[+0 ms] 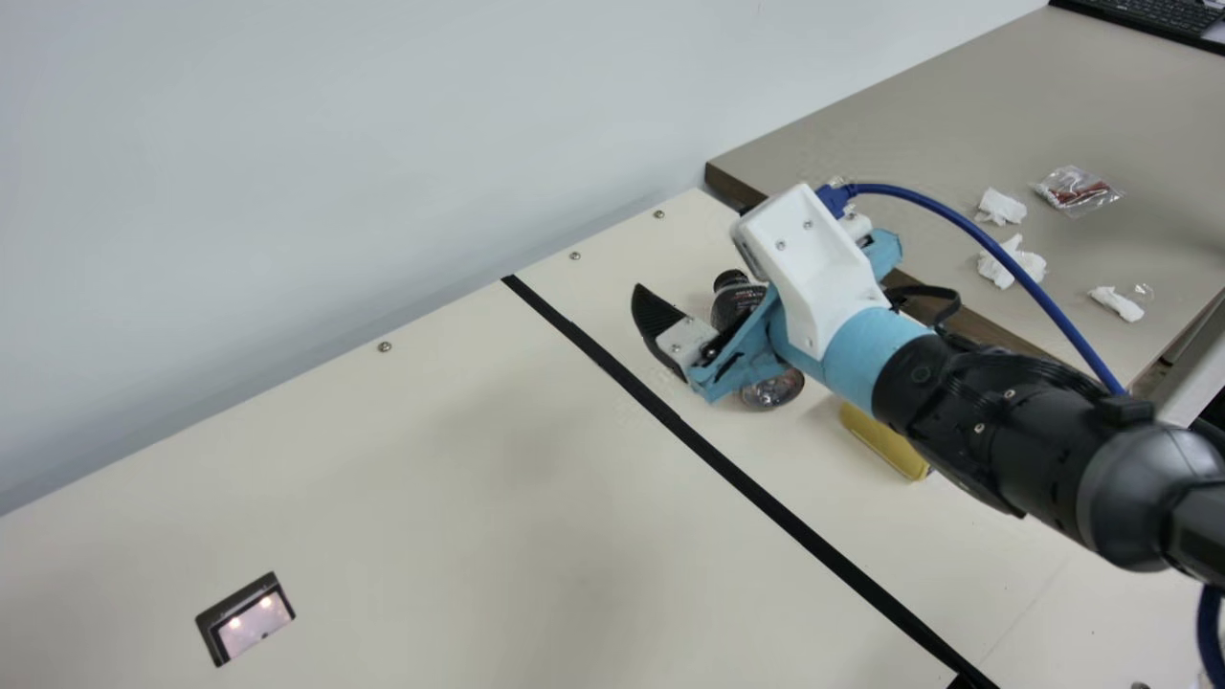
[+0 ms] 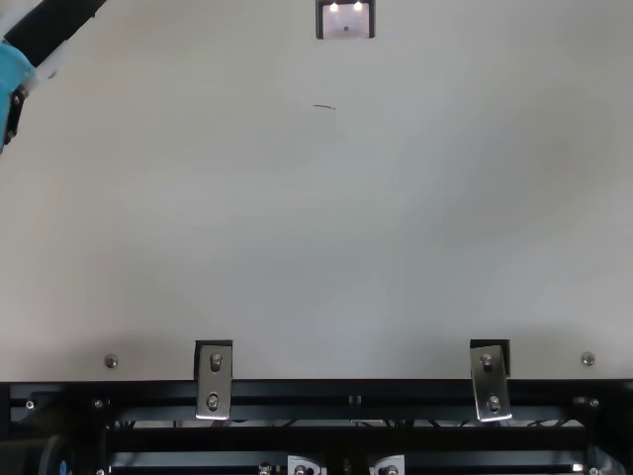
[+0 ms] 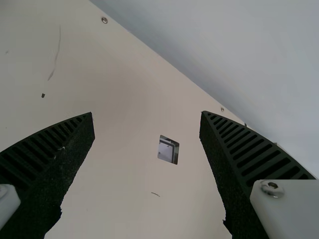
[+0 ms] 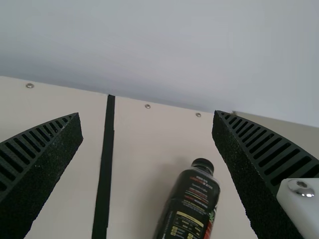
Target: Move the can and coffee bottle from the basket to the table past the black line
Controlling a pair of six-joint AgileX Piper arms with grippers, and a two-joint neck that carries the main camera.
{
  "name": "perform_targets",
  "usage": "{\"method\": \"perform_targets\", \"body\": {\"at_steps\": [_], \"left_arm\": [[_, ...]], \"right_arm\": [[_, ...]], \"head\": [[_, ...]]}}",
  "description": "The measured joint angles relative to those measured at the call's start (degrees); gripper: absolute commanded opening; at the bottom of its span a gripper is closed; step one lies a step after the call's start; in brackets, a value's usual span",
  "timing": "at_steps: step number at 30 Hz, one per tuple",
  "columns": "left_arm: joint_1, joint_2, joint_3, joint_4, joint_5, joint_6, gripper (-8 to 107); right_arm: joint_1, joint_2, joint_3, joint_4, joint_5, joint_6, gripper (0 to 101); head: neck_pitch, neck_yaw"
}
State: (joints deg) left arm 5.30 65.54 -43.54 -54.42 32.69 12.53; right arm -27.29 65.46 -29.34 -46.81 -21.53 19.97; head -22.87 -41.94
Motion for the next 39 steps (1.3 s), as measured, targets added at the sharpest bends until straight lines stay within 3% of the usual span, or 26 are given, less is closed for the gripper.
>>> {"method": "perform_targets", "body": {"at_steps": [13, 28, 33, 39], "left_arm": [[0.0, 0.0, 0.0, 0.0, 0.0, 0.0, 90], [0.0, 0.0, 0.0, 0.0, 0.0, 0.0, 90], [0.0, 0.0, 0.0, 0.0, 0.0, 0.0, 90], [0.0, 0.0, 0.0, 0.0, 0.0, 0.0, 90]], "right_arm": [[17.4, -6.3, -4.3, 2.9, 17.5, 5.1, 101], [35.5, -12.9, -8.5, 13.9, 35.4, -3.0, 101], [37.1, -13.8, -9.0, 15.1, 38.3, -4.7, 101], [37.2, -13.8, -9.0, 15.2, 38.3, -4.7, 101]], "head": [[0.0, 2.9], [-0.3, 22.3], [-0.3, 22.3], [-0.3, 22.3]]}}
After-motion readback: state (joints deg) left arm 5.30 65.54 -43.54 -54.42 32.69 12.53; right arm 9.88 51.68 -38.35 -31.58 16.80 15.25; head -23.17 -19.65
